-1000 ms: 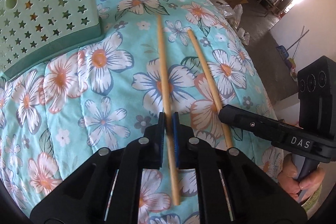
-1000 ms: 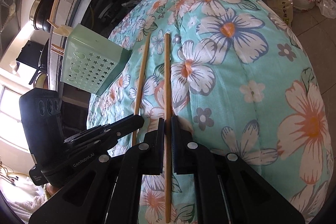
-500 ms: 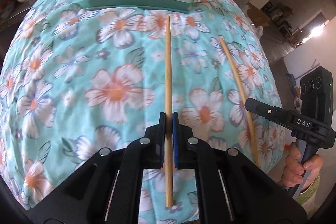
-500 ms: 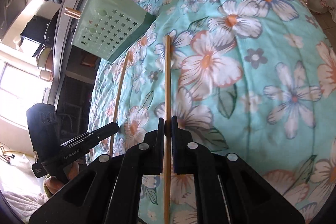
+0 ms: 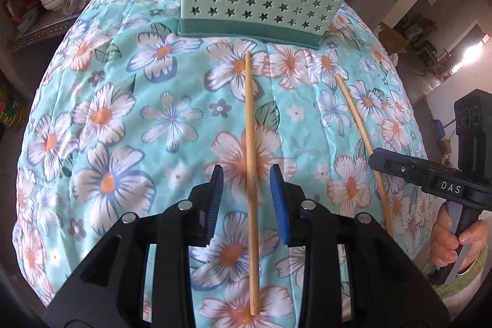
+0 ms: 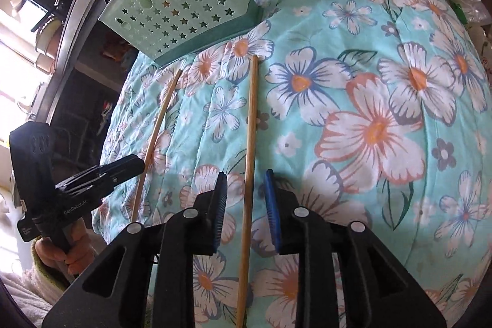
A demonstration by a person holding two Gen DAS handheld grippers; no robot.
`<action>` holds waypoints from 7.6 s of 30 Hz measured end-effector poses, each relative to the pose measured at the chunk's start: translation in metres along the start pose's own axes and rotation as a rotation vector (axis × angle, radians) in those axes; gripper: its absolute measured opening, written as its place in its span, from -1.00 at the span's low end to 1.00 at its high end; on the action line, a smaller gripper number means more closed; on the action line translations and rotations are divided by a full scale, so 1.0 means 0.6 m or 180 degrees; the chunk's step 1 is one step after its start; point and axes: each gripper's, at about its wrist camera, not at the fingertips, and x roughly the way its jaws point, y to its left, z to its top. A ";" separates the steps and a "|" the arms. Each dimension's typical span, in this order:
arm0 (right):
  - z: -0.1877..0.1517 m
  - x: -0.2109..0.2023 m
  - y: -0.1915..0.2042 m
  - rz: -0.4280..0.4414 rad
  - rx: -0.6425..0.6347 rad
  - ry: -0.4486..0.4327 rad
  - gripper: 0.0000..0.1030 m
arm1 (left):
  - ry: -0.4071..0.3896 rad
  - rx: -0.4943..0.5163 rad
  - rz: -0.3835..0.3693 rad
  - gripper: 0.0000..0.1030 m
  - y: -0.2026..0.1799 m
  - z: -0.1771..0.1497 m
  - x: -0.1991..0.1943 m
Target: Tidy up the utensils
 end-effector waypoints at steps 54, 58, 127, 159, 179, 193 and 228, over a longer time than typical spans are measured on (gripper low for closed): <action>0.155 -0.086 0.064 -0.0081 -0.0317 -0.0719 -0.88 | -0.0569 0.0292 -0.0197 -0.90 -0.012 0.165 -0.075; 0.146 -0.130 0.079 -0.0061 -0.0400 -0.0884 -0.88 | -0.0674 0.0353 -0.0236 -0.90 -0.016 0.157 -0.124; 0.122 -0.214 0.101 -0.0044 -0.0564 -0.1258 -0.88 | -0.1793 -0.0104 -0.0362 -0.90 0.003 0.348 -0.190; 0.276 -0.312 0.291 0.0131 -0.1312 -0.2109 -0.88 | -0.1839 -0.0176 0.0197 0.50 0.084 0.164 -0.239; 0.408 -0.205 0.390 -0.0350 -0.1730 -0.2429 -0.88 | -0.1619 -0.0318 0.0465 0.55 0.146 0.087 -0.215; 0.384 -0.090 0.353 -0.0506 -0.1897 -0.1925 -0.88 | -0.1563 -0.0353 0.0456 0.55 0.156 0.094 -0.201; 0.072 -0.168 0.236 -0.0927 -0.1072 -0.1592 0.76 | -0.1232 -0.0128 0.0847 0.80 0.050 0.036 -0.195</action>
